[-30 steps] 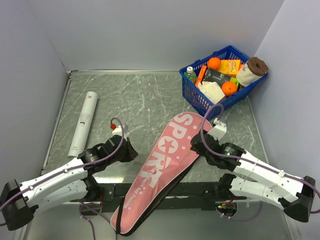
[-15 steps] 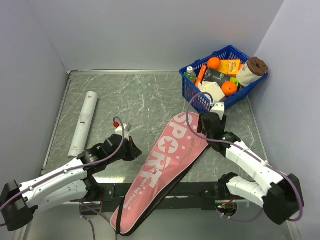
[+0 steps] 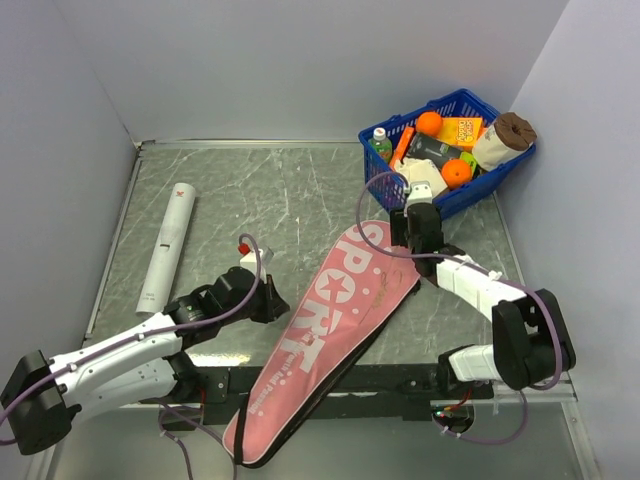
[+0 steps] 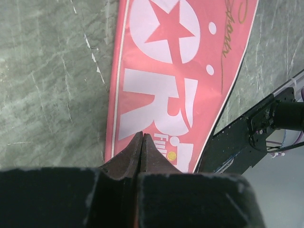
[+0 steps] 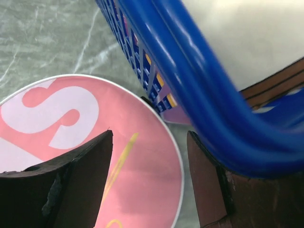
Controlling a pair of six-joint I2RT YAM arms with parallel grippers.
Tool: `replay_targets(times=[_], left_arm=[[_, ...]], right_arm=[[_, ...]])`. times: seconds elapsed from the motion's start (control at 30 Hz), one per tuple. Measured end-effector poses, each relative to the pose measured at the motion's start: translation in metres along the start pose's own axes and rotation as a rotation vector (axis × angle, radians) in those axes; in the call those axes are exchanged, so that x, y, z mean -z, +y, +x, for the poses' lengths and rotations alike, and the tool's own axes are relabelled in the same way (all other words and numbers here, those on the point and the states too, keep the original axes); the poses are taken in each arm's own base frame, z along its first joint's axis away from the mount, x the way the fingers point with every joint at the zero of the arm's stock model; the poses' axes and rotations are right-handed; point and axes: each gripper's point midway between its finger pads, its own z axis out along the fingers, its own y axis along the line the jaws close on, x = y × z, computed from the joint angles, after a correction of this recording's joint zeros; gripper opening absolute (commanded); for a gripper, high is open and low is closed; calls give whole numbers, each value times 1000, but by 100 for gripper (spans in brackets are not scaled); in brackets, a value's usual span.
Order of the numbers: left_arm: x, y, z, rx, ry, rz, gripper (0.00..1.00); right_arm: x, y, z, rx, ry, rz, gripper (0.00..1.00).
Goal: Pack up the badminton gear
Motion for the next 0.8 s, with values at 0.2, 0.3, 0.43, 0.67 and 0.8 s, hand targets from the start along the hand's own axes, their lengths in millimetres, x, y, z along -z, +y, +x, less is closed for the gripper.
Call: replay_targets(times=[0.2,0.3,0.43,0.67,0.8], left_arm=[[-5,1,0,-27,3,-3,2],[-10,4,3,-34,17,-15,3],[-14,6,5,-42,26,-23,3],[-16,8,6,-57,33,-29,4],[-17,8,7,-57,35,-31,4]], right_arm=[[-16,0,-18,96,-26,-7,69],[-22,-3,-19,129,-27,0,68],[-37,-3,-29,140,-29,4,68],[-79,17,-55,157,-49,-58,67],[-95,23,-63,174,-52,-72,68]])
